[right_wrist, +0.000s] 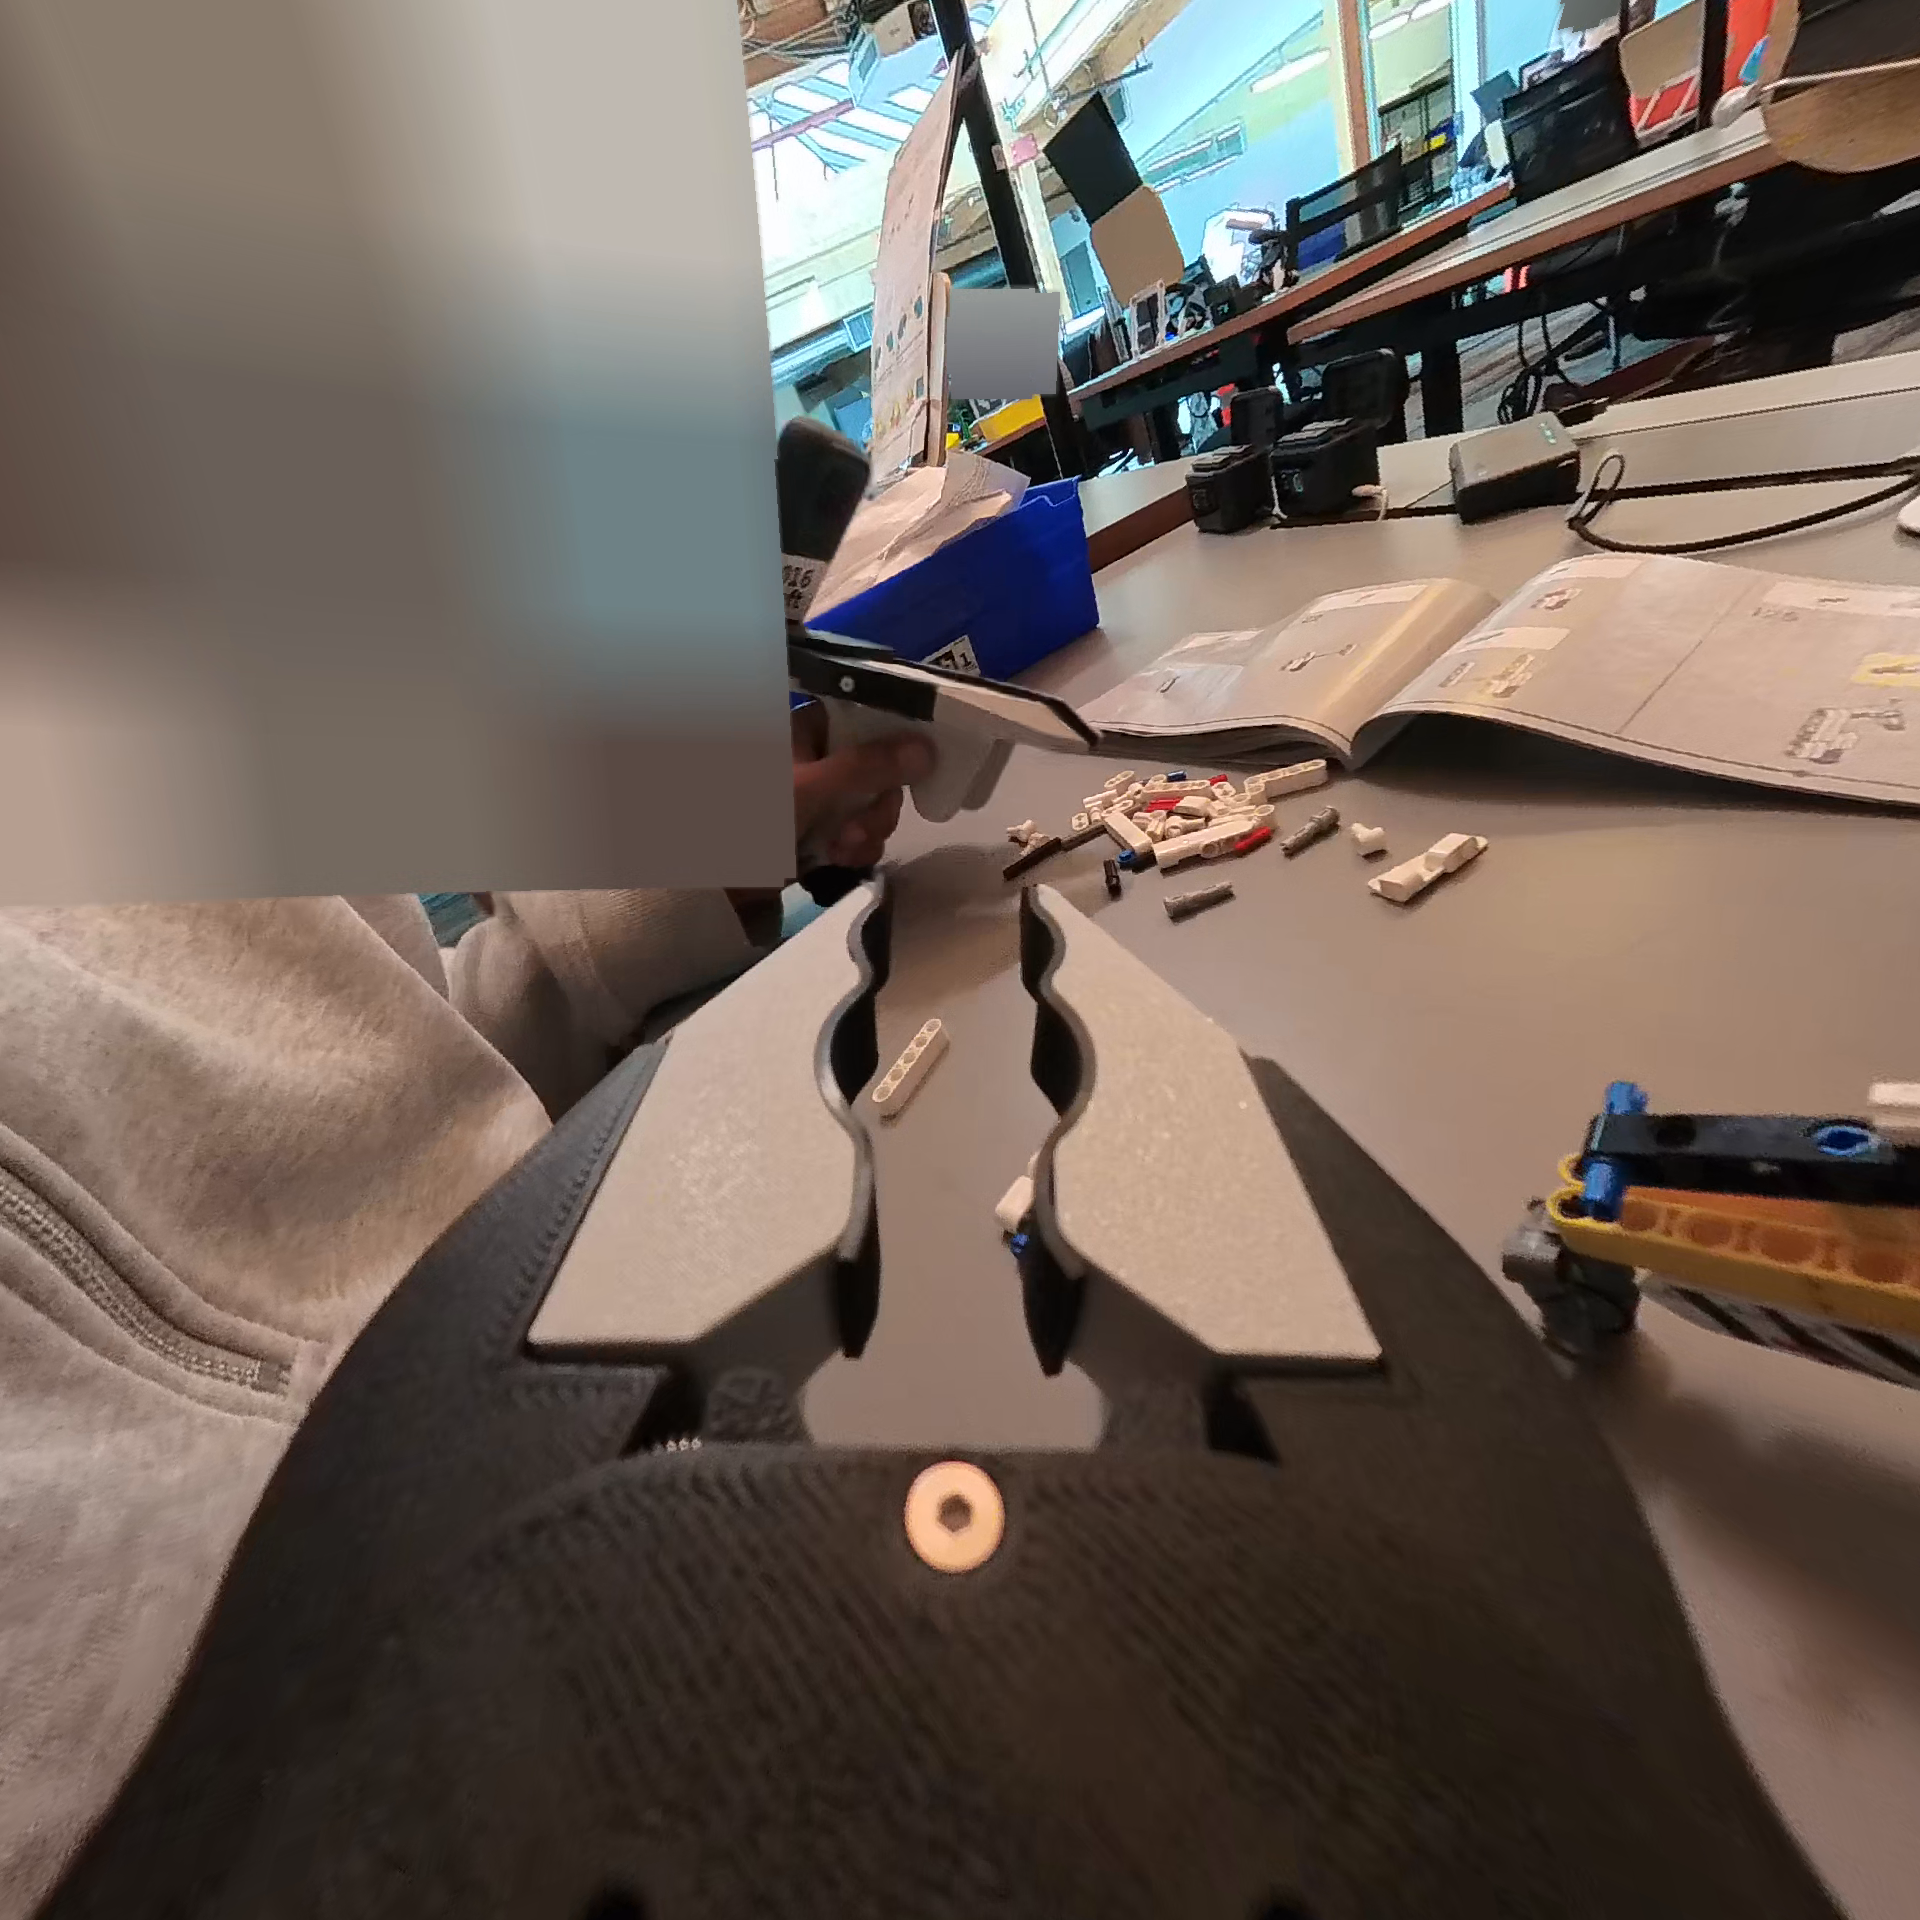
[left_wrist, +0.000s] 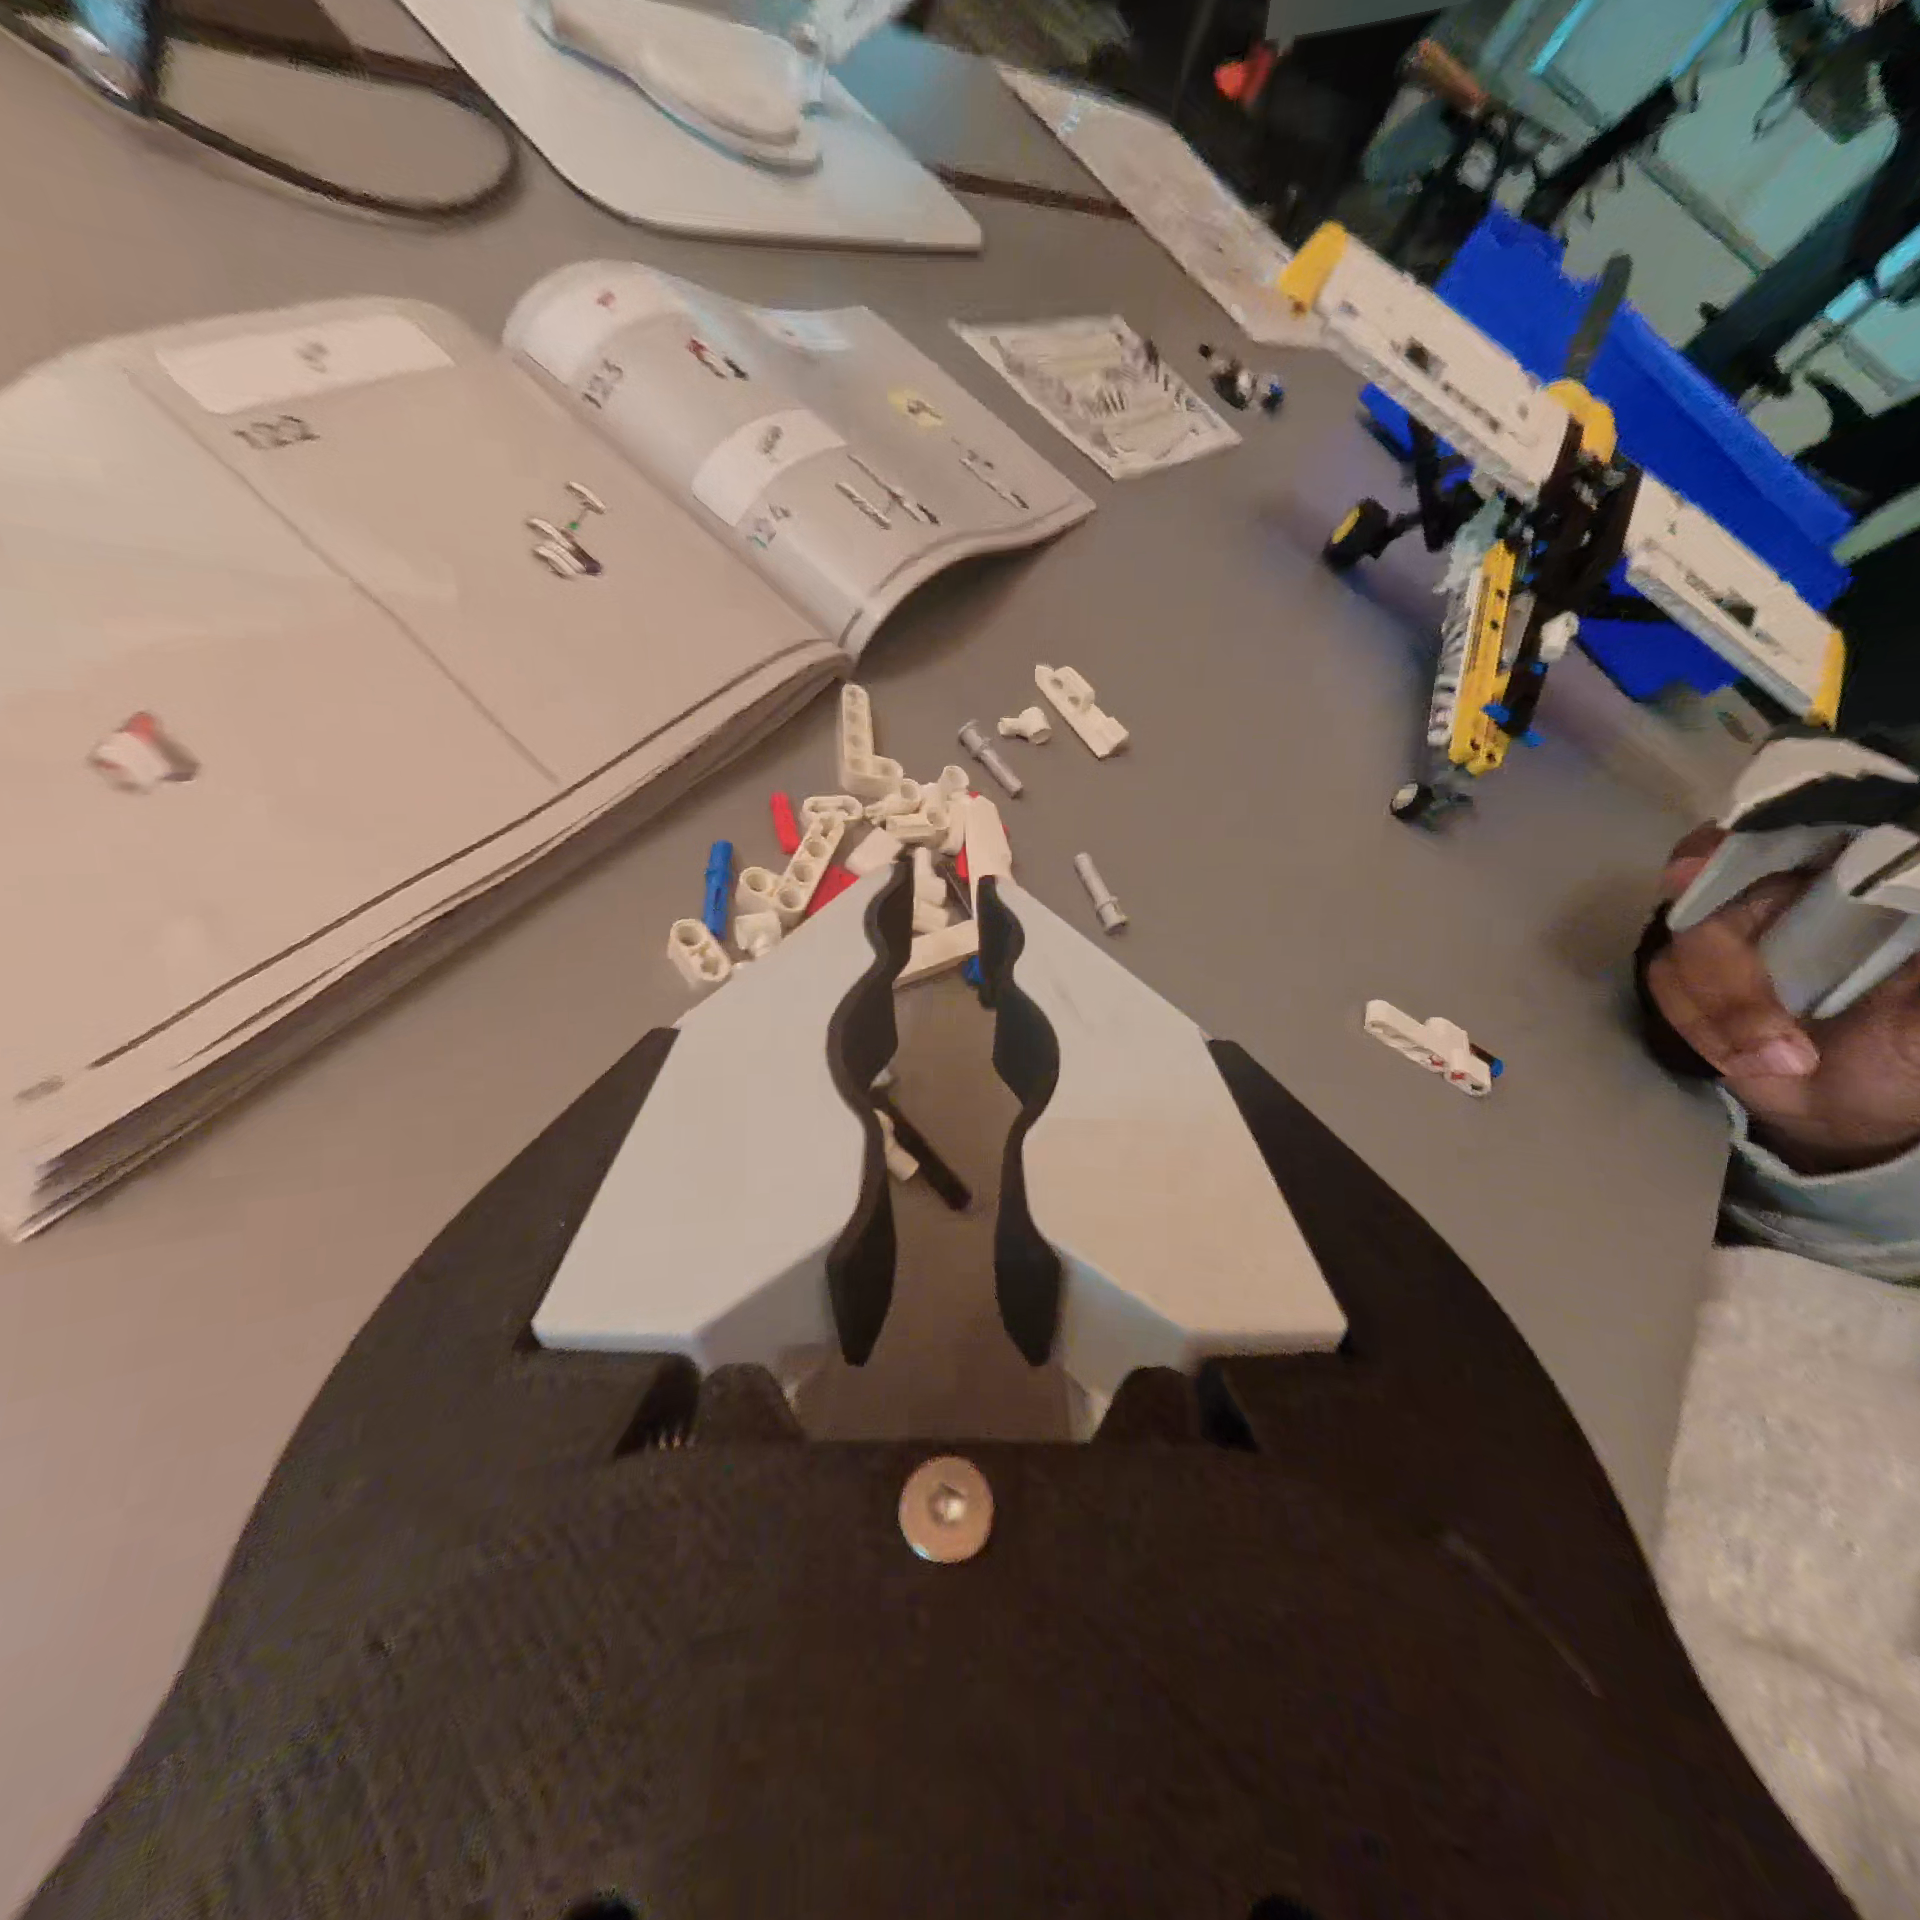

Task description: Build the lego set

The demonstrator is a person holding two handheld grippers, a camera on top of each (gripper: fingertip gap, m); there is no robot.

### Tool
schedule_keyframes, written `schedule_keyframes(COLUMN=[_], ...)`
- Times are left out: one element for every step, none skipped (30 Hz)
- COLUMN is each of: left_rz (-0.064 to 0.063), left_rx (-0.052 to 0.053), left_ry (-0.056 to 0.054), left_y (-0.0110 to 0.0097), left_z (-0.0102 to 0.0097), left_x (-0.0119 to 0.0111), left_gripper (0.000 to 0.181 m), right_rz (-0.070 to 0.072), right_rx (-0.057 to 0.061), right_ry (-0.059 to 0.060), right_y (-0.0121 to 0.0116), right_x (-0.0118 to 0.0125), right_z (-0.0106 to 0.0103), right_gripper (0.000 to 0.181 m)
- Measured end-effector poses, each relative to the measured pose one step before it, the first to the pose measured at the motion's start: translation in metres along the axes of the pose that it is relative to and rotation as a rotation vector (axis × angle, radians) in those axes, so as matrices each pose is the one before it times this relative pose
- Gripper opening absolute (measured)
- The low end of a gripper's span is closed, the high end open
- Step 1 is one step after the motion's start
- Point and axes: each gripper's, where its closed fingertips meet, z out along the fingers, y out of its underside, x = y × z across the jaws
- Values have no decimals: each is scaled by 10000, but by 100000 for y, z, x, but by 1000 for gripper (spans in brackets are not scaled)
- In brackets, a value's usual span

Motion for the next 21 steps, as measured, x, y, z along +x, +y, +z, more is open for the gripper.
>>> schedule_keyframes(left_rz=[139,261,282,229,102,25,-27,-4,25,-26,-61,-49,-33,15,50,58,73,92,81,63,70], left_rx=[-505,-522,-411,-236,-160,-143,-76,51,113,72,-23,-96,-132,-144,-146,-144,-155,-86,-1,-9,-22], left_ry=[-10,-278,-338,-202,-48,-43,-200,-158,4,-3,25,84,31,3,-13,-66,-84,-83,-98,-57,59], left_y=[467,472,333,168,122,175,116,-51,-135,-89,28,122,158,169,166,169,177,87,4,15,31], left_z=[579,520,440,362,273,186,64,-60,-94,-67,23,100,142,158,153,154,160,102,10,2,21], left_x=[-127,-470,-450,-194,34,7,-257,-192,32,-34,-37,51,11,23,40,-11,-13,5,-27,2,148], left_gripper=[11,11,11,11,11,11,11,10,11,11,10,11,11,11,11,12,12,11,10,10,8], right_rz=[-17,-11,-4,9,27,41,59,68,74,79,79,73,65,51,27,8,0,1,3,11,18], right_rx=[-24,-39,-35,-28,-15,8,23,41,48,48,51,50,20,10,15,20,13,-6,-12,-5,2], right_ry=[-7,7,-4,3,15,-3,-10,-16,-22,-25,-34,-44,-37,-28,-25,-19,-18,-14,-19,-19,-17], right_y=[36,37,48,29,21,-23,-35,-59,-70,-75,-70,-70,-35,-22,-28,-23,-8,7,12,7,-8], right_x=[-31,5,-4,17,53,48,55,62,54,53,41,28,31,10,6,-21,-25,-16,-19,-12,-5], right_z=[91,89,78,60,32,7,-5,-38,-47,-53,-37,-24,-19,-15,-11,-13,1,4,9,9,-5], right_gripper=[23,23,23,23,23,23,23,23,23,23,23,23,23,24,24,24,23,24,24,24,24])
